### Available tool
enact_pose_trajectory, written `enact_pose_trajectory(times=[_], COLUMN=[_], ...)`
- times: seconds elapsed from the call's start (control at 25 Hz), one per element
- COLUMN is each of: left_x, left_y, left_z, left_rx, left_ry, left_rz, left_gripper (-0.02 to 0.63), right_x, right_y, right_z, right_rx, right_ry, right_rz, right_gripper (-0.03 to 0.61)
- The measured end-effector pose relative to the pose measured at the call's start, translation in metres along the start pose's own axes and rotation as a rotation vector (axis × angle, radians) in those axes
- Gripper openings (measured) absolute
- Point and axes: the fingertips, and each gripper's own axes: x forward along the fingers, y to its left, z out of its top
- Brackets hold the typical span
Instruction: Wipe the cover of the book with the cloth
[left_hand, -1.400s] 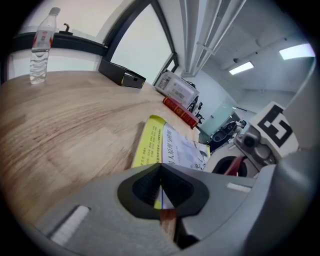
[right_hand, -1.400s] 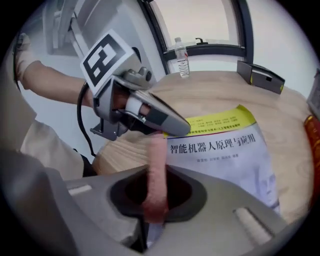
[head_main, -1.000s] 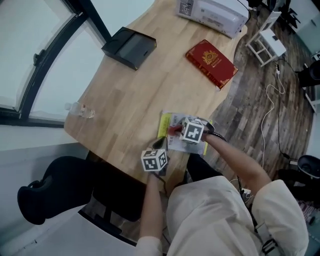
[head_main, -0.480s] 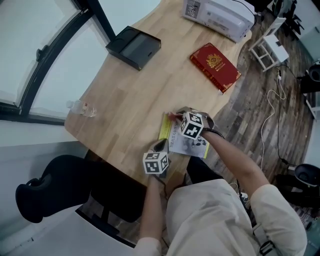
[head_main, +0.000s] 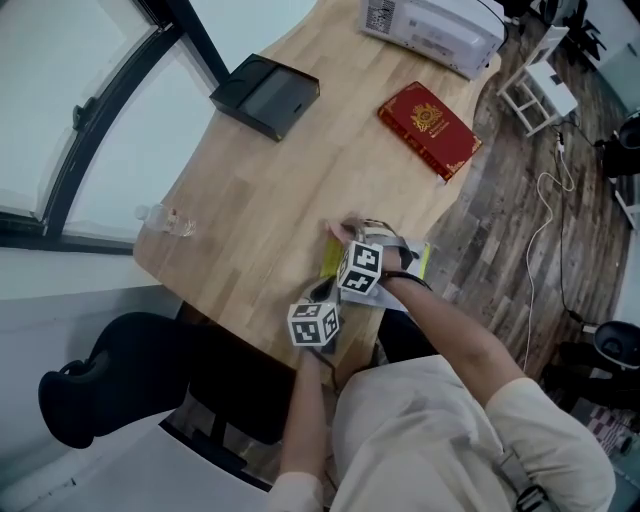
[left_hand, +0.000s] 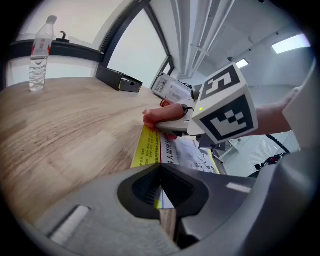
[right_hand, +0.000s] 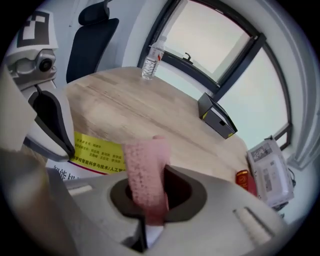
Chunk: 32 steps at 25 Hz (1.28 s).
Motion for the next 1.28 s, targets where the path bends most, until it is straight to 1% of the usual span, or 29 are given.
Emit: enact_pose_trajectory(times=[0.12,0.28,0.32,0.48,0.68,0.84,1.0,1.12,1.28], left_x=[-0.001,-0.002,-0.004,-0.027,-0.053,-0.061,-0.065,-0.064,-0.063], left_y=[0.0,-0.001,0.001,0.018,0.031,0.033,0.033,0.029,0.026], left_z=[0.0,0.0,-0.001,-0.009,-0.021,-0.024,-0.023,-0.022,-0.019], left_rx=[0.0,0.0,0.004,0.042,0.003,-0.004,0.0,0.016,0.034], left_ry=[-0.004,-0.005,-0.004,-0.023,-0.049,-0.059,-0.066,-0.065,-0.063], left_rz=[-0.012,-0.031,-0.025,0.07,0.109,0.124,0.135,0.133,0.136], left_gripper=[0.006,0.006,0.006,0.006,0.006,0.006,0.006,0.006,0.006], right_x=[-0.003,-0.01,-0.012,-0.018,-0.03,-0.041,-0.051,-0.06,-0.07], right_y=[0.009,0.029,0.035,0.054,0.081,0.104,0.131,0.146,0.154], right_z=[0.002,0.01,0.012,0.017,0.023,0.032,0.038,0.034,0.022], right_rx=[0.007,-0.008,-0.015,-0.022,-0.051,-0.074,-0.074,-0.065,-0.06], right_ry=[-0.016,-0.029,-0.03,-0.041,-0.058,-0.072,-0.095,-0.113,-0.122], right_rz=[0.01,0.093,0.114,0.18,0.229,0.273,0.313,0.333,0.358], right_gripper=[0.023,0.023,0.023,0.023,0.025,0.025,0.026,0.026,0.028])
